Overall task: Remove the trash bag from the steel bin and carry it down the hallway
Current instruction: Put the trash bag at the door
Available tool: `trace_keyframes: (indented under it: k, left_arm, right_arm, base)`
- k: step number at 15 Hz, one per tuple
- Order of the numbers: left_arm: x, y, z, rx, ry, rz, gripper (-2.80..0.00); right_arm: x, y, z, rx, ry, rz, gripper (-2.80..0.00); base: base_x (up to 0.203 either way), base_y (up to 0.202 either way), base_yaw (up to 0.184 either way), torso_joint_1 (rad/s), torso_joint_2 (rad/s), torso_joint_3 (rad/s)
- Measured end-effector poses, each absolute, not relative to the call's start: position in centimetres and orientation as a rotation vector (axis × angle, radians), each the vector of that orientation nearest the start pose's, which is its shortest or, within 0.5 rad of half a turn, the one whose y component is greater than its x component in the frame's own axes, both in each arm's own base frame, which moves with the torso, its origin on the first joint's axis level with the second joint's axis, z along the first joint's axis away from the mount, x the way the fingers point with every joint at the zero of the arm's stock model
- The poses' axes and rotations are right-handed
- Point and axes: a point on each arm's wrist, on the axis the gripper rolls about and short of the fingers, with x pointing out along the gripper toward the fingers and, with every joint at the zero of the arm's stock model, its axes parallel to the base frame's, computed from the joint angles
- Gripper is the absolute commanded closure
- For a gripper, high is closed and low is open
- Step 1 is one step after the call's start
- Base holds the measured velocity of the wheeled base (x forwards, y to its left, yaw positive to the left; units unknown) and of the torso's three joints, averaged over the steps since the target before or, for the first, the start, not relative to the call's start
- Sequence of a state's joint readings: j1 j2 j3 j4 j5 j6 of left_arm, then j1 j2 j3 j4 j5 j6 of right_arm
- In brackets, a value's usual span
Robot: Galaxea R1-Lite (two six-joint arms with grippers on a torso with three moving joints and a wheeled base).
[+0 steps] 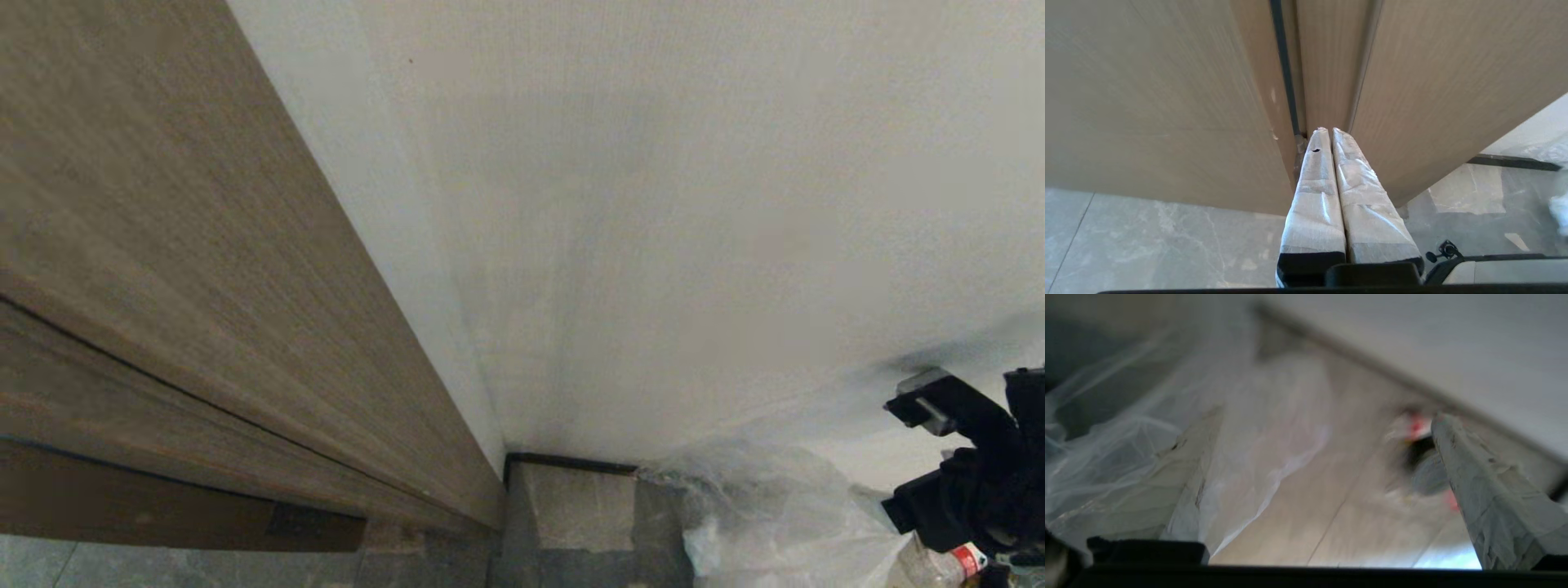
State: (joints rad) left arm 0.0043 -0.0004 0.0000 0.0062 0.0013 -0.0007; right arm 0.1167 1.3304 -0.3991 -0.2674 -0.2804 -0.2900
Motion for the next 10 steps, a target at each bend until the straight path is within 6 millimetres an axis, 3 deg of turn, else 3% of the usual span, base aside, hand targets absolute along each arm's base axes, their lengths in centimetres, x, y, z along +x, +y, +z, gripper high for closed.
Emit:
trace_keyframes:
  k: [2,5,10]
  left_arm:
    - [-2.3,0.0,7.5,-0.001,0.006,0.005,0.0]
    - [-2.3,0.0,7.5,-0.001,0.007,0.005,0.0]
    - [-2.3,0.0,7.5,-0.001,0.006,0.006,0.0]
  right_arm:
    - [15.5,0.8,12.6,-0.445,0.713,-0.116,-2.8]
    - [12.5,0.4,10.4,-0.516,0.978,-0.087,-2.8]
    - [12.0,0.3,9.1,-0.541,1.16,-0.053,-2.8]
  base:
    - [0.0,0.0,0.0,0.0,0.0,0.0]
    - [0.0,0.0,0.0,0.0,0.0,0.0]
    - [0.0,0.0,0.0,0.0,0.0,0.0]
